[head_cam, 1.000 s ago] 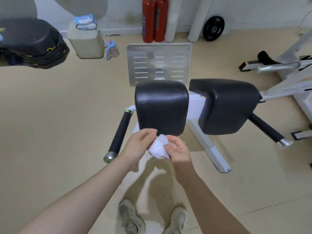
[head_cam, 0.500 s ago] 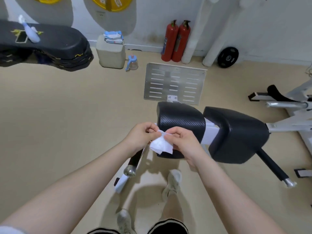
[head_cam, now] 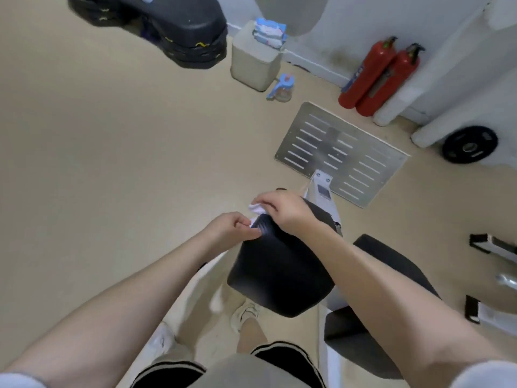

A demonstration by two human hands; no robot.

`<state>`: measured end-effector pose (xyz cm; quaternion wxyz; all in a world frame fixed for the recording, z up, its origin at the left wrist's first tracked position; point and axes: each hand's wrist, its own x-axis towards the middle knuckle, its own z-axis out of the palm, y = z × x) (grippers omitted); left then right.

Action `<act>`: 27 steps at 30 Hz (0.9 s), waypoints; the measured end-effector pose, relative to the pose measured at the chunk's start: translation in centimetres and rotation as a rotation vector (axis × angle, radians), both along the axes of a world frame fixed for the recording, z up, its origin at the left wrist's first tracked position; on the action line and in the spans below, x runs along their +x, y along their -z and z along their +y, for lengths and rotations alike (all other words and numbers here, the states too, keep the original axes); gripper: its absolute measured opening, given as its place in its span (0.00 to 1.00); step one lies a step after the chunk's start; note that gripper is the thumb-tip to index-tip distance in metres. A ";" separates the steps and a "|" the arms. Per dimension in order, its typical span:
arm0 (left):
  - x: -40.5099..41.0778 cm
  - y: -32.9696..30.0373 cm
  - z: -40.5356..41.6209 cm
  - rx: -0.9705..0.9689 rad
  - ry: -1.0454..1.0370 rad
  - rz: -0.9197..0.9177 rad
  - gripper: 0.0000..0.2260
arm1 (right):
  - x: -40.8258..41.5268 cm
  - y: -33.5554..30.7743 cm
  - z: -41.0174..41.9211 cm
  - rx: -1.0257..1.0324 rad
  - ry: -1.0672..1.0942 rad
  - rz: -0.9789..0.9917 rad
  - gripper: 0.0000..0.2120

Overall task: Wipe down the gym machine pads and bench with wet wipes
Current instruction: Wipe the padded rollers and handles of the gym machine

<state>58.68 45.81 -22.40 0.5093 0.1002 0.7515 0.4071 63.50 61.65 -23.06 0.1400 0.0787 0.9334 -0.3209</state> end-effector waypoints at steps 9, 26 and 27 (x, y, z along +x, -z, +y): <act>1.5 2.1 -0.9 -0.005 -0.164 0.069 0.10 | -2.8 1.4 2.7 0.160 -0.420 -0.201 0.14; 0.6 3.6 -1.1 0.005 -0.154 0.026 0.09 | -4.1 2.2 3.2 0.067 -0.485 -0.234 0.21; 0.4 3.7 -1.1 0.002 -0.130 0.030 0.10 | -4.9 2.9 4.0 0.095 -0.435 -0.282 0.21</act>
